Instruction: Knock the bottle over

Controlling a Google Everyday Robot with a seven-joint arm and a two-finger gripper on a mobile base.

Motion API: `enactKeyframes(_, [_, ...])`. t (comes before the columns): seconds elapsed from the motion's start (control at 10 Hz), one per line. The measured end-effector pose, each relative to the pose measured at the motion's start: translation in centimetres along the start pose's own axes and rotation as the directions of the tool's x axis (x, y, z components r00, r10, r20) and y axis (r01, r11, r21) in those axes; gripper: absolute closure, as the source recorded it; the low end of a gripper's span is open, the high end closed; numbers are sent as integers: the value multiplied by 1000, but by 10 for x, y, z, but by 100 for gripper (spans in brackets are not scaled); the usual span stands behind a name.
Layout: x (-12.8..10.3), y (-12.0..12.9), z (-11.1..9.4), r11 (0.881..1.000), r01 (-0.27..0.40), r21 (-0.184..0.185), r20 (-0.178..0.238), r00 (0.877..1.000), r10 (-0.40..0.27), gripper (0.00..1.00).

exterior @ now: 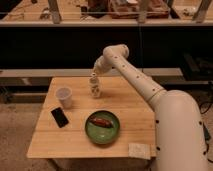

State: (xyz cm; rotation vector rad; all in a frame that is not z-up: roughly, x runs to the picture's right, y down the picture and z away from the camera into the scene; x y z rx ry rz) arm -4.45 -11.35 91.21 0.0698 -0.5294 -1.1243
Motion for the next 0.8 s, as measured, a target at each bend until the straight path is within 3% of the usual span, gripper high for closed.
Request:
enactKeyframes(0.2, [-20,-9,-1,999,39,3,50,998,-39,100])
enactKeyframes(0.4, [-45,-27,-27,998,69,-2,112,991,-68,100])
enactKeyframes(0.6, [-69,-33,-46,996,89,-9,145,986,-87,100])
enactKeyframes(0.8, [-91,-47,-48,992,128,-15,184,975,-123,100])
